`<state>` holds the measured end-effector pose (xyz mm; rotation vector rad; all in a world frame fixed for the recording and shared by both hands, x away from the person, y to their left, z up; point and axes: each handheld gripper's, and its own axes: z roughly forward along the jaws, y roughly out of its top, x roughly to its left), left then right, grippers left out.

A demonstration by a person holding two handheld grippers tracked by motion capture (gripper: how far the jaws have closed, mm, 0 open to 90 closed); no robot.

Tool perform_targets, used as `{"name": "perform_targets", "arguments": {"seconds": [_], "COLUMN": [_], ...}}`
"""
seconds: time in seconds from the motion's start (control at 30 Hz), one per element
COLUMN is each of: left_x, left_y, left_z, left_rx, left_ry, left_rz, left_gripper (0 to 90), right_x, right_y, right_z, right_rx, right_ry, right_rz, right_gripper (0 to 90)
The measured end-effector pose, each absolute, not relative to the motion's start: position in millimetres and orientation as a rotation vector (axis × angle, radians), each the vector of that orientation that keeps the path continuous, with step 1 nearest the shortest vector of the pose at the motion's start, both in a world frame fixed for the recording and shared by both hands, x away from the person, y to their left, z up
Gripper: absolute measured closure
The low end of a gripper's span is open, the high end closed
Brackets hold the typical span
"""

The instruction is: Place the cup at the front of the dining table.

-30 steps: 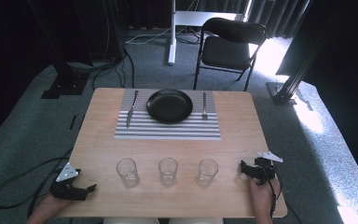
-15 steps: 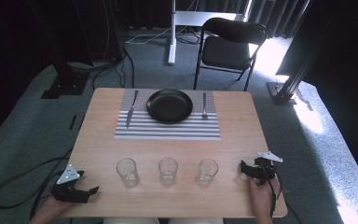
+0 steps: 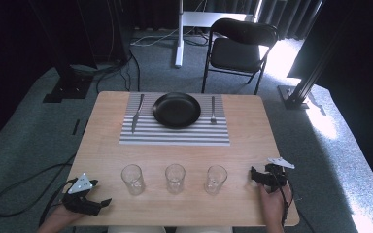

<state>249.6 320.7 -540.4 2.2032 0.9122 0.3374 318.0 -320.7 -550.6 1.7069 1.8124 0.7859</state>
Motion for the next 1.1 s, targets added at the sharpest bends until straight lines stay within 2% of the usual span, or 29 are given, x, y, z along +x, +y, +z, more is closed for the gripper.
{"name": "perform_targets", "arguments": {"seconds": [0.6,0.83,1.1], "left_x": [250,250,250], "left_y": [296,285,279], "left_z": [-533,-529,-527], "left_rx": [2.159,2.129,2.108], "left_ry": [0.842,0.800,0.786], "left_rz": [0.269,0.310,0.282], "left_gripper": [8.9,9.0,9.0], "right_x": [318,318,318], "right_y": [-321,-321,-321], "right_z": [-551,-551,-551], "right_rx": [1.707,1.707,1.707], "right_ry": [1.812,1.812,1.812], "right_rz": [0.786,0.786,0.786], "right_gripper": [12.1,12.1,12.2]}}
